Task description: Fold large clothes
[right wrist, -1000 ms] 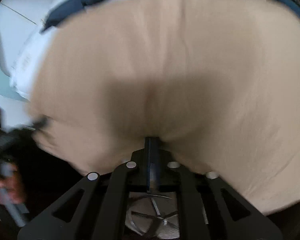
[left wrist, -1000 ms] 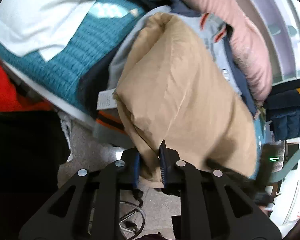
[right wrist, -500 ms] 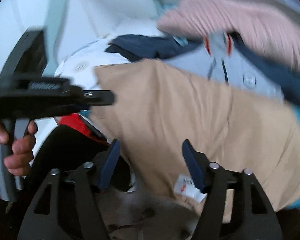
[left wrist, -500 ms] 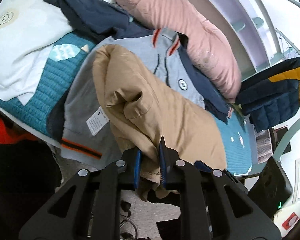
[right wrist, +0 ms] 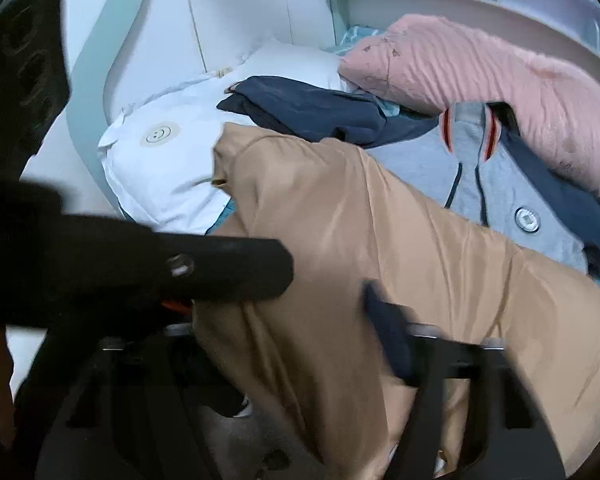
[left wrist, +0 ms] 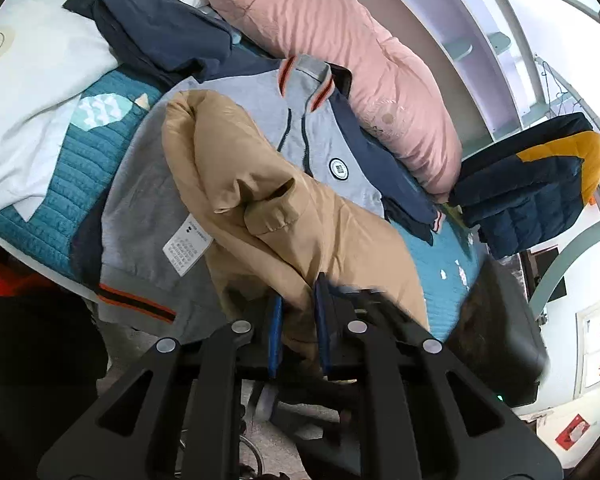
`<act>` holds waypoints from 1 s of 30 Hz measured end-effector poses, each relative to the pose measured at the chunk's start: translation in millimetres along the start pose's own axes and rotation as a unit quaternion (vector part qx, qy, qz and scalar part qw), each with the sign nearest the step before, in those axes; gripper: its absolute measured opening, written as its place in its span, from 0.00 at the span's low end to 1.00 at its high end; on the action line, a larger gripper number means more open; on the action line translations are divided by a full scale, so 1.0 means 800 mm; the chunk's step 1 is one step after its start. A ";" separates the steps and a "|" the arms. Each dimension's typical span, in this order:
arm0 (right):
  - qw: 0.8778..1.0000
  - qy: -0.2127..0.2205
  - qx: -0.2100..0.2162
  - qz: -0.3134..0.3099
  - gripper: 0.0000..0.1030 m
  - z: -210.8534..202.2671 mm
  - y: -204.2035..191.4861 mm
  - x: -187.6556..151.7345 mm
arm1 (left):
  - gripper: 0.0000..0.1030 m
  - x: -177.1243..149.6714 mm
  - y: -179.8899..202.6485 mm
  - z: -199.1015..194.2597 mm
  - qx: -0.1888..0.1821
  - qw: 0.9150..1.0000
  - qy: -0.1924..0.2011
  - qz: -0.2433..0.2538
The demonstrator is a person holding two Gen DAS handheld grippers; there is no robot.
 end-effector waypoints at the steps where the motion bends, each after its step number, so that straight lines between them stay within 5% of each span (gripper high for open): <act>1: 1.000 -0.008 0.010 0.026 0.18 0.003 0.012 0.000 | 0.13 0.000 0.004 0.000 -0.008 1.000 0.000 0.005; 3: 0.998 0.001 0.017 0.066 0.16 -0.005 0.031 -0.003 | 0.17 -0.001 0.022 -0.007 -0.030 0.999 0.012 0.025; 6: 0.991 0.024 0.039 0.130 0.15 -0.030 0.063 -0.016 | 0.50 -0.002 0.050 -0.024 -0.023 0.997 0.049 0.060; 9: 0.979 0.060 0.049 0.187 0.15 -0.076 0.097 -0.037 | 0.53 0.000 0.069 -0.025 0.009 0.994 0.076 0.079; 11: 0.967 0.081 0.049 0.236 0.15 -0.107 0.130 -0.057 | 0.53 0.007 0.075 -0.004 0.036 0.994 0.060 0.081; 16: 0.932 0.111 0.041 0.343 0.15 -0.155 0.205 -0.122 | 0.53 0.021 0.106 0.069 0.030 0.993 0.004 0.110; 25: 0.872 0.103 0.042 0.477 0.16 -0.160 0.287 -0.222 | 0.57 0.039 0.177 0.211 0.020 0.984 -0.099 0.149; 30: 0.853 0.088 0.050 0.512 0.27 -0.157 0.303 -0.255 | 0.63 0.048 0.204 0.267 0.075 0.973 -0.128 0.179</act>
Point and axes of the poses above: each gripper's, at about its wrist camera, not at the fingertips, and z roughly the way its jaws point, y to its right, x to its top, the point moved 3 cm from there along z, roughly the way its jaws point, and after that the axes turned 14 degrees about -y, right-handed, at the moved point
